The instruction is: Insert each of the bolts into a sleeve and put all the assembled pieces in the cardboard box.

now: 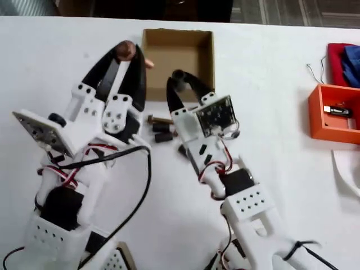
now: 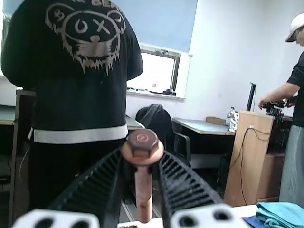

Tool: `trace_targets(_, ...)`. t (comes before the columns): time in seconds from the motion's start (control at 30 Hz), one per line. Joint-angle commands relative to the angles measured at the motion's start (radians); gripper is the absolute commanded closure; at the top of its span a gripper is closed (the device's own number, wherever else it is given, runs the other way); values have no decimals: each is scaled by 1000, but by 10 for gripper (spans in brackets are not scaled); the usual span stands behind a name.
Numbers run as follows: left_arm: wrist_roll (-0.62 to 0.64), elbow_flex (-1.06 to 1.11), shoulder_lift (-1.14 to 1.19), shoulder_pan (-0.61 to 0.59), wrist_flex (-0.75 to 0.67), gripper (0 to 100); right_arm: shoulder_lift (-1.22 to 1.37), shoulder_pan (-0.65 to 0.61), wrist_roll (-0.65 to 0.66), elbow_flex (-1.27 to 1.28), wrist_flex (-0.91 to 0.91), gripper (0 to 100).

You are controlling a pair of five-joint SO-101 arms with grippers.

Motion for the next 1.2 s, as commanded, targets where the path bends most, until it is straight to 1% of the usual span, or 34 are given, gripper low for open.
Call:
trace_targets(0.0, 6, -45, 3, 9, 46, 974, 19, -15, -26, -68, 16, 975)
trace_targets(0.07, 6, -45, 5, 9, 49, 974, 27, -18, -86, -80, 24, 975)
trace_targets(0.17, 5, -45, 3, 25, 55, 974, 48, -10, -138, -80, 25, 975)
trace_targets(0.37, 3, -48, 9, 57, 51, 974, 116, -25, -144, -92, 19, 975)
trace_targets(0.47, 5, -31, 12, 60, 49, 974, 116, -35, -137, -106, 25, 975)
trace_targets(0.53, 5, -25, 31, 86, 46, 974, 116, -30, -130, -110, 25, 975)
trace_targets(0.63, 5, -24, 80, 112, 31, 974, 114, -18, -12, -137, 59, 975)
trace_targets(0.7, 5, -24, 94, 110, 17, 974, 93, -16, 26, -153, 101, 975)
trace_targets(0.87, 3, -24, 98, 109, 17, 974, -19, -19, -11, -138, 157, 975)
trace_targets(0.97, 3, -24, 98, 107, 17, 974, -30, -16, -11, -130, 159, 975)
trace_targets(1.17, 3, -24, 94, 60, 14, 974, -38, -21, -11, -132, 151, 975)
